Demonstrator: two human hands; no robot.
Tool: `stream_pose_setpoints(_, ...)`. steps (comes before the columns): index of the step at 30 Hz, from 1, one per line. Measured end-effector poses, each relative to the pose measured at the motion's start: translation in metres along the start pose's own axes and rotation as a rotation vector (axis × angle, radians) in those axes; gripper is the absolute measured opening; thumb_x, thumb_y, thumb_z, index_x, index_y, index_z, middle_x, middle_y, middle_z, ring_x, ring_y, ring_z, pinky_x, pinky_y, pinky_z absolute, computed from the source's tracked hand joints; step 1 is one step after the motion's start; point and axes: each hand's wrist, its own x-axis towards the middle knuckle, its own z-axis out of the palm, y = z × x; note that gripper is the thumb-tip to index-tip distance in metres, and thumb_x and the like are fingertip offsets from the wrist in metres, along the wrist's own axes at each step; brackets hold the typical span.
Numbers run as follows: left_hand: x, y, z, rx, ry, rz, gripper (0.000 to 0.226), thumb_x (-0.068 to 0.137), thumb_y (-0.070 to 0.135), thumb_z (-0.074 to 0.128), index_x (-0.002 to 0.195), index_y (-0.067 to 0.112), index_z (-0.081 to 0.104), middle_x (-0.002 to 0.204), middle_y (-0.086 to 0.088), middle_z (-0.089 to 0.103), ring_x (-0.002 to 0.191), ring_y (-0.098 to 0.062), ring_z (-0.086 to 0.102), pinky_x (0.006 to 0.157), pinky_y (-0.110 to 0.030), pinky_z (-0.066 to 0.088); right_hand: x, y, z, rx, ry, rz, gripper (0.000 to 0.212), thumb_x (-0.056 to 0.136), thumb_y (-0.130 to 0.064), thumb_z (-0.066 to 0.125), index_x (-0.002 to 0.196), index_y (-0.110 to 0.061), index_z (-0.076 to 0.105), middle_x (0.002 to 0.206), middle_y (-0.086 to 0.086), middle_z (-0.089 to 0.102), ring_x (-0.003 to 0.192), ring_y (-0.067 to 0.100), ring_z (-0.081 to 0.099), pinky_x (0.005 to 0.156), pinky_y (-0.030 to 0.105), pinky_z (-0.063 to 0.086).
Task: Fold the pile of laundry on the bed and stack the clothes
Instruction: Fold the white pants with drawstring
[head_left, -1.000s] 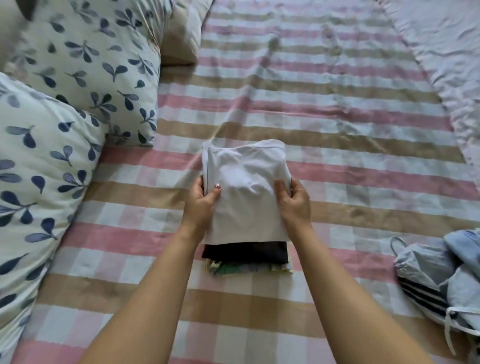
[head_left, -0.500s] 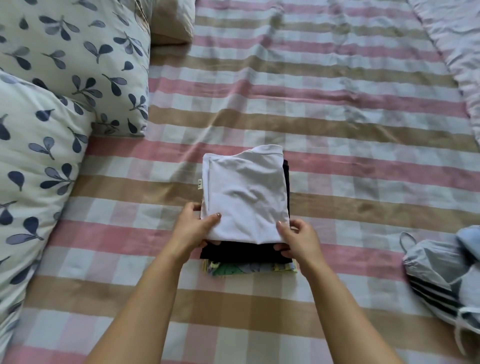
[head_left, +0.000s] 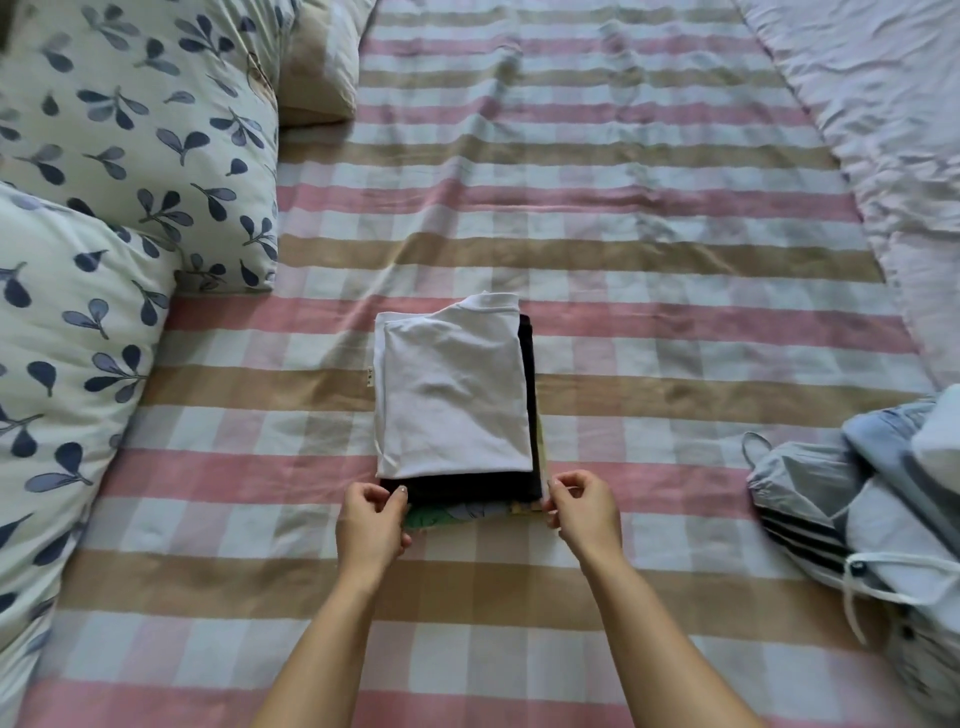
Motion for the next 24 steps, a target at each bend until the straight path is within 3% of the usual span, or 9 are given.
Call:
stream_pose_setpoints(6, -0.098, 0.048, 0.054, -0.065, -0.275, 0.234, 0.012, 0.090, 0.004, 0.054, 0.079, 0.009, 0.055, 0.066, -0.008, 0.058, 0.053, -0.015, 0.054, 0.045, -0.014, 0.041, -0.046, 0.011, -0.088, 0.120, 0.065, -0.065, 0.015, 0.091, -0.014, 0.054, 0.077, -0.017, 0.058, 0.069, 0.004, 0.066, 0.053, 0.014, 0.057, 0.056, 0.027, 0.042)
stream_pose_setpoints(12, -0.194, 0.099, 0.128, 0.001, -0.476, 0.423, 0.012, 0.090, 0.002, 0.052, 0.082, 0.010, 0.055, 0.072, -0.008, 0.060, 0.059, -0.014, 0.055, 0.050, -0.012, 0.042, -0.080, 0.023, -0.210, 0.169, 0.192, -0.151, 0.018, 0.090, -0.010, 0.055, 0.077, -0.021, 0.060, 0.067, 0.002, 0.065, 0.055, 0.009, 0.058, 0.051, 0.017, 0.043)
stream_pose_setpoints(16, -0.246, 0.119, 0.186, 0.115, -0.568, 0.560, 0.019, 0.088, 0.003, 0.055, 0.078, 0.020, 0.055, 0.070, -0.002, 0.061, 0.062, -0.016, 0.058, 0.059, -0.025, 0.050, -0.091, 0.040, -0.293, 0.119, 0.307, -0.189, 0.016, 0.089, -0.013, 0.057, 0.079, -0.024, 0.063, 0.069, -0.003, 0.067, 0.067, 0.012, 0.064, 0.065, 0.029, 0.051)
stream_pose_setpoints(18, -0.268, 0.125, 0.216, 0.154, -0.604, 0.620, 0.020, 0.087, 0.003, 0.057, 0.077, 0.020, 0.056, 0.069, 0.000, 0.060, 0.066, -0.020, 0.060, 0.065, -0.034, 0.051, -0.091, 0.052, -0.328, 0.073, 0.352, -0.197, 0.018, 0.089, -0.013, 0.057, 0.078, -0.027, 0.061, 0.070, -0.005, 0.067, 0.070, 0.012, 0.065, 0.064, 0.027, 0.050)
stream_pose_setpoints(22, -0.301, 0.122, 0.284, 0.232, -0.687, 0.674, 0.006, 0.086, 0.009, 0.060, 0.085, 0.015, 0.060, 0.072, 0.002, 0.060, 0.064, -0.007, 0.054, 0.065, -0.024, 0.046, -0.084, 0.082, -0.384, -0.054, 0.441, -0.204, 0.015, 0.088, -0.014, 0.059, 0.081, -0.027, 0.060, 0.078, -0.011, 0.065, 0.077, 0.010, 0.062, 0.066, 0.024, 0.047)
stream_pose_setpoints(24, -0.311, 0.116, 0.313, 0.254, -0.682, 0.668, 0.009, 0.086, 0.012, 0.061, 0.095, 0.012, 0.059, 0.085, 0.000, 0.061, 0.071, -0.008, 0.055, 0.069, -0.024, 0.046, -0.075, 0.098, -0.401, -0.159, 0.504, -0.213, 0.010, 0.086, -0.012, 0.061, 0.088, -0.021, 0.064, 0.089, -0.005, 0.063, 0.086, 0.015, 0.059, 0.071, 0.028, 0.047)
